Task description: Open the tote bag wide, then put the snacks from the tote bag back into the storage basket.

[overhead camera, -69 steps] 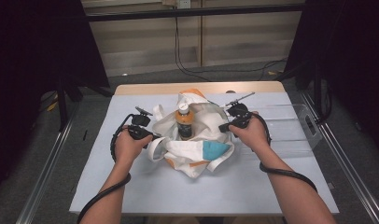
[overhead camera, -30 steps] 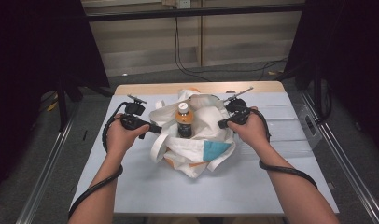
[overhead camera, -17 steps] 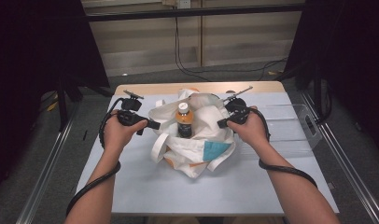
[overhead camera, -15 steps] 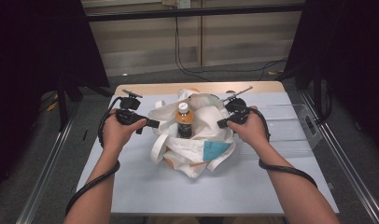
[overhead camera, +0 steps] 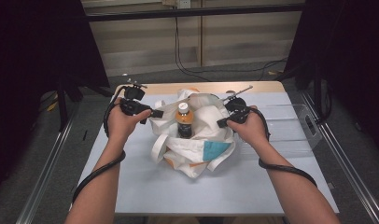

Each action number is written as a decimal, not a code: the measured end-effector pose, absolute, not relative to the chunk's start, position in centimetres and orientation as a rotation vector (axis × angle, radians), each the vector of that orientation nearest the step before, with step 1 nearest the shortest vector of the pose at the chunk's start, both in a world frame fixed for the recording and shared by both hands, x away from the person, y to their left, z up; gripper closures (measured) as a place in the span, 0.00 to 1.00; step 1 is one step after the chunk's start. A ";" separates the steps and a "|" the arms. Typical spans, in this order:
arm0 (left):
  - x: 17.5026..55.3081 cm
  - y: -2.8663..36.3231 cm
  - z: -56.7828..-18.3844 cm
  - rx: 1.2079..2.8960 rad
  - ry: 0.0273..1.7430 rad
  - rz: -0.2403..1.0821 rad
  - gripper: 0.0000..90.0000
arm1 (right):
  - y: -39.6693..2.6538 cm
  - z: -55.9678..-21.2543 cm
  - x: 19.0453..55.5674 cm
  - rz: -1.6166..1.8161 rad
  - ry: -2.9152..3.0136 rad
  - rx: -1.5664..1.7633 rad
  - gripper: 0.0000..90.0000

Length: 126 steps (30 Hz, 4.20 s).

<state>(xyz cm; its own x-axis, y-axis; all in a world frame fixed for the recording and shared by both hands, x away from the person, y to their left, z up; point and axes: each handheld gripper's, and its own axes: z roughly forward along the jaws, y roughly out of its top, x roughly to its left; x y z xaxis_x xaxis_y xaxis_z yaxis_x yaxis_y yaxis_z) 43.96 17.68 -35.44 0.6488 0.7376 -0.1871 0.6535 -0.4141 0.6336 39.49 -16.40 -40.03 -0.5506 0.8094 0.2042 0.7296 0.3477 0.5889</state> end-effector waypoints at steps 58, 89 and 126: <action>46.0 18.8 -42.1 2.067 1.286 0.048 0.90 | -16.0 -40.4 40.3 0.998 2.471 1.393 1.00; 43.8 19.2 -38.9 2.093 1.235 0.083 0.53 | -15.4 -39.4 39.2 1.017 2.434 1.364 0.84; 40.9 22.6 -38.5 2.096 1.318 0.141 0.16 | -14.7 -38.9 39.0 1.102 2.441 1.282 0.50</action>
